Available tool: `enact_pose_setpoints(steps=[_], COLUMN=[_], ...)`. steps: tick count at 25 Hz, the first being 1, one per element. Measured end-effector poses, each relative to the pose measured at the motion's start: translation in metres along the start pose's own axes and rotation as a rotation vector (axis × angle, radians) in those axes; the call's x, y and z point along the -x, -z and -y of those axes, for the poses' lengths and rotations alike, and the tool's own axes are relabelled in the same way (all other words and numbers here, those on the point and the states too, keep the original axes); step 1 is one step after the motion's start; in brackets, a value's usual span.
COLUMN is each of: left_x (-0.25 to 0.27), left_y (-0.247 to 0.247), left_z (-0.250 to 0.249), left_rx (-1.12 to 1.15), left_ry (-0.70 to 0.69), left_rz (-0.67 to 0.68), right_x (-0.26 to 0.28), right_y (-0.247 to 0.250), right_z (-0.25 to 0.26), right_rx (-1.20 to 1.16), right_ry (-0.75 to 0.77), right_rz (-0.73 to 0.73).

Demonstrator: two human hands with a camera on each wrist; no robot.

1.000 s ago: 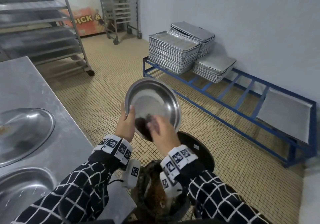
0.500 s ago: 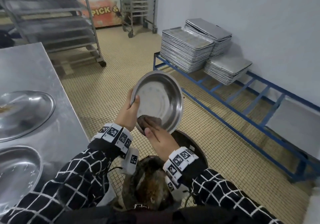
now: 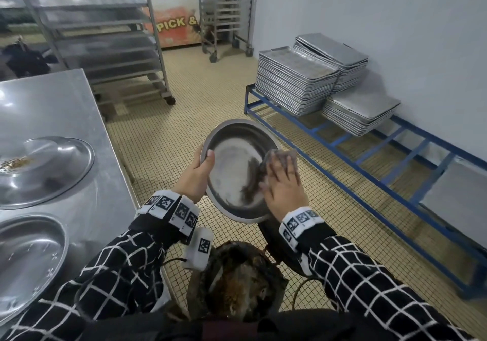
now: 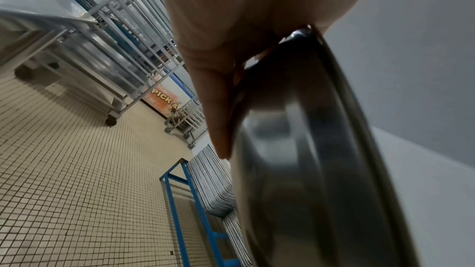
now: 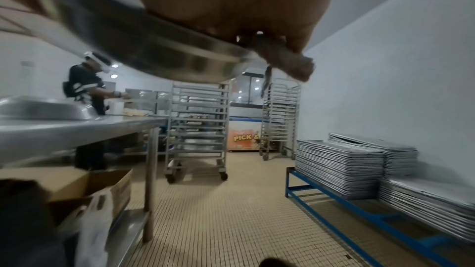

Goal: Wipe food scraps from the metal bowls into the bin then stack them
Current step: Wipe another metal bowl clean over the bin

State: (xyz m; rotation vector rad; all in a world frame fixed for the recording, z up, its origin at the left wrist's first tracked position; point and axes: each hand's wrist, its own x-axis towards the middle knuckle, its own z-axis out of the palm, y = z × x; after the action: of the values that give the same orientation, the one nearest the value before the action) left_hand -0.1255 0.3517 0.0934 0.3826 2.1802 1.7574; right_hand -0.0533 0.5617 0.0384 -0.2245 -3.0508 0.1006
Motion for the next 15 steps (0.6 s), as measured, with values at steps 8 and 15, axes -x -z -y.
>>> enact_pose_setpoints(steps=[8, 15], left_x=[0.002, 0.002], left_y=[0.010, 0.014], left_z=[-0.013, -0.010], left_rx=[0.167, 0.159], left_ry=[0.220, 0.035], left_rz=[0.099, 0.015], right_x=[-0.022, -0.017], right_y=[0.053, 0.052], right_z=[-0.014, 0.003], right_rx=[-0.747, -0.960], right_ry=[-0.267, -0.537], right_rz=[-0.103, -0.181])
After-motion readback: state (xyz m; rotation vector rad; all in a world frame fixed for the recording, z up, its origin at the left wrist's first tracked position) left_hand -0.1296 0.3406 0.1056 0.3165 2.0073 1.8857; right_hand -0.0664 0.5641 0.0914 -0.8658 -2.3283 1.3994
